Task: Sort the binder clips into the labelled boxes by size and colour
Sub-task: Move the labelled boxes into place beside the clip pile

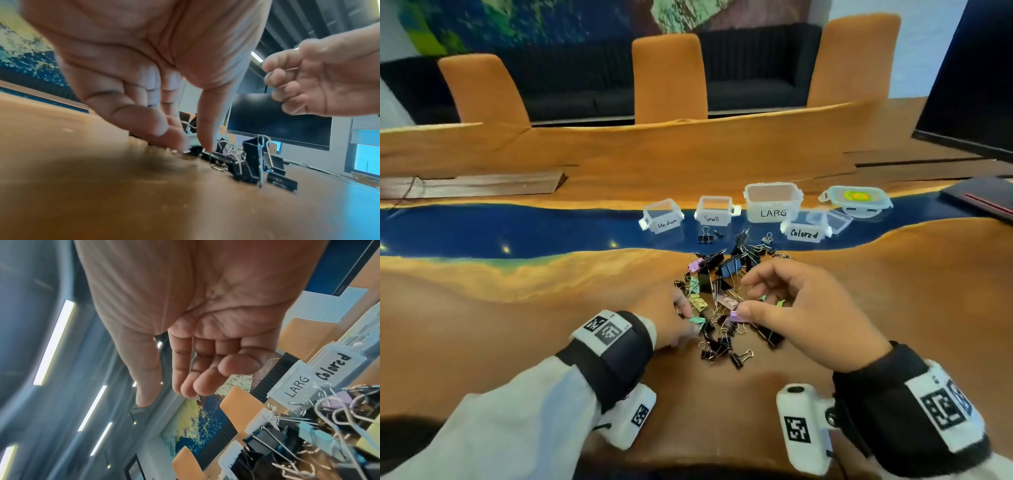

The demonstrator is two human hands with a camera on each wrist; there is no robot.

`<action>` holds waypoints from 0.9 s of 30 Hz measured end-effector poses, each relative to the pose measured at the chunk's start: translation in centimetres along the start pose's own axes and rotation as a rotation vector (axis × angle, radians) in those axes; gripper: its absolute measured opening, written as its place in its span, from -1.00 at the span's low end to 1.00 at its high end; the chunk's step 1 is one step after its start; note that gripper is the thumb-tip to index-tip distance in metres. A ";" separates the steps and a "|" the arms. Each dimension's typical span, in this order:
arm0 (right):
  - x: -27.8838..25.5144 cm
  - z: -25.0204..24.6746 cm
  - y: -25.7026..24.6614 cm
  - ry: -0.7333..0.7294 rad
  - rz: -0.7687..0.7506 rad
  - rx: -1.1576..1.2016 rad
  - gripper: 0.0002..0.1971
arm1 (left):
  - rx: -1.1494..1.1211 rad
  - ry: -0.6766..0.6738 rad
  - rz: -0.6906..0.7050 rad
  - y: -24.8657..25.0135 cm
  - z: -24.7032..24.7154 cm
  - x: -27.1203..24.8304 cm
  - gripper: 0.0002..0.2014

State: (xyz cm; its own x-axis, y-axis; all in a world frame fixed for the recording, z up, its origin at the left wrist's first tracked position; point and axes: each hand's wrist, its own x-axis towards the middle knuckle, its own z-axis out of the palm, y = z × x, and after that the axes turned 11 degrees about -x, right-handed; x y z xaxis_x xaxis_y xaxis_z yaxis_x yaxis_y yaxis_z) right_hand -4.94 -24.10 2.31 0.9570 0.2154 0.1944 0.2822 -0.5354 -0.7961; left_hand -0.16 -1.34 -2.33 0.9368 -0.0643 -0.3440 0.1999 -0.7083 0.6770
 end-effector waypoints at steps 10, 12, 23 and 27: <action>2.5 2.1 0.0 -0.101 0.032 -0.157 -0.81 | -0.443 0.038 -0.009 -0.2 -2.1 -1.1 -0.95; 3.8 2.4 -0.1 -0.123 0.005 -0.179 -0.80 | -0.580 0.053 0.063 -0.4 -2.4 -0.9 -0.92; 5.4 2.9 1.9 -0.087 0.031 0.134 -0.78 | -0.951 -0.046 0.159 2.3 0.0 0.1 -0.93; 5.7 2.6 1.7 -0.099 0.044 0.173 -0.83 | -0.975 -0.067 0.168 3.1 -0.7 -0.1 -0.91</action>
State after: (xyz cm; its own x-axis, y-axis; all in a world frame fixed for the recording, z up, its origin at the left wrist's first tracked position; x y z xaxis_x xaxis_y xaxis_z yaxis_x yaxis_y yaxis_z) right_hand 0.79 -21.66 0.59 0.9544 0.2787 0.1071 0.2166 -0.3994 -0.8908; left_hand 0.55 -3.01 0.25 0.9625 -0.1718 -0.2100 0.2428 0.1999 0.9492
